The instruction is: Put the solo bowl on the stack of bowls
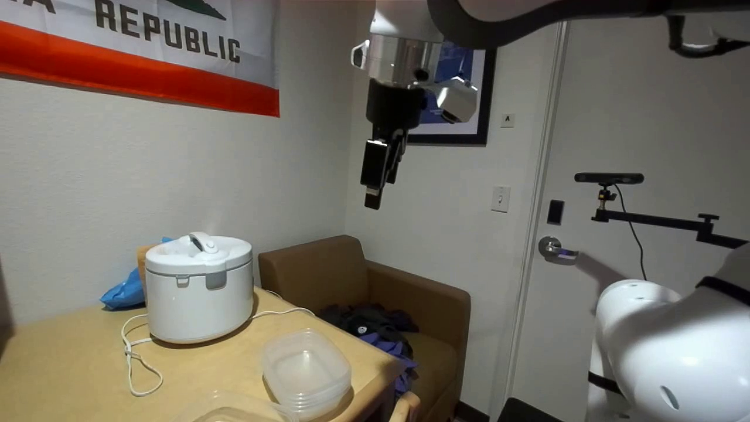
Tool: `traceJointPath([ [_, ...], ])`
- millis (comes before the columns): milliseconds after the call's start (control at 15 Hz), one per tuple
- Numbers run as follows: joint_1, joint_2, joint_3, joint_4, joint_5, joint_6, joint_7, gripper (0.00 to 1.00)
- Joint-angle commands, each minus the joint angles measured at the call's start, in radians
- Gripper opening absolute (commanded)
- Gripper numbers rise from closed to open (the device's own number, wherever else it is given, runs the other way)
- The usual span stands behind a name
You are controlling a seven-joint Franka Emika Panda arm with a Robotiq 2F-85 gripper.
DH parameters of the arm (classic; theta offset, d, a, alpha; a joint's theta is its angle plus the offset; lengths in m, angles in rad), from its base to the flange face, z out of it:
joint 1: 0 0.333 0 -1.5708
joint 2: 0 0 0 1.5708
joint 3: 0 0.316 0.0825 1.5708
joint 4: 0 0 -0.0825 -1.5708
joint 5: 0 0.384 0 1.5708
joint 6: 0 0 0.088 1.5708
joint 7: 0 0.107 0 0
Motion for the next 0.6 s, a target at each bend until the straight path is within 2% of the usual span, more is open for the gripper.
traceJointPath([
  [0, 0.058, 0.114, 0.027, 0.117, -0.045, -0.012, -0.1, 1.0],
  [67, 0.071, 0.124, 0.027, 0.128, -0.069, -0.008, -0.138, 1.0],
  [133, 0.066, 0.077, 0.016, 0.077, -0.039, -0.005, -0.07, 1.0],
  [533, 0.083, 0.118, 0.02, 0.112, -0.062, -0.005, -0.106, 1.0],
])
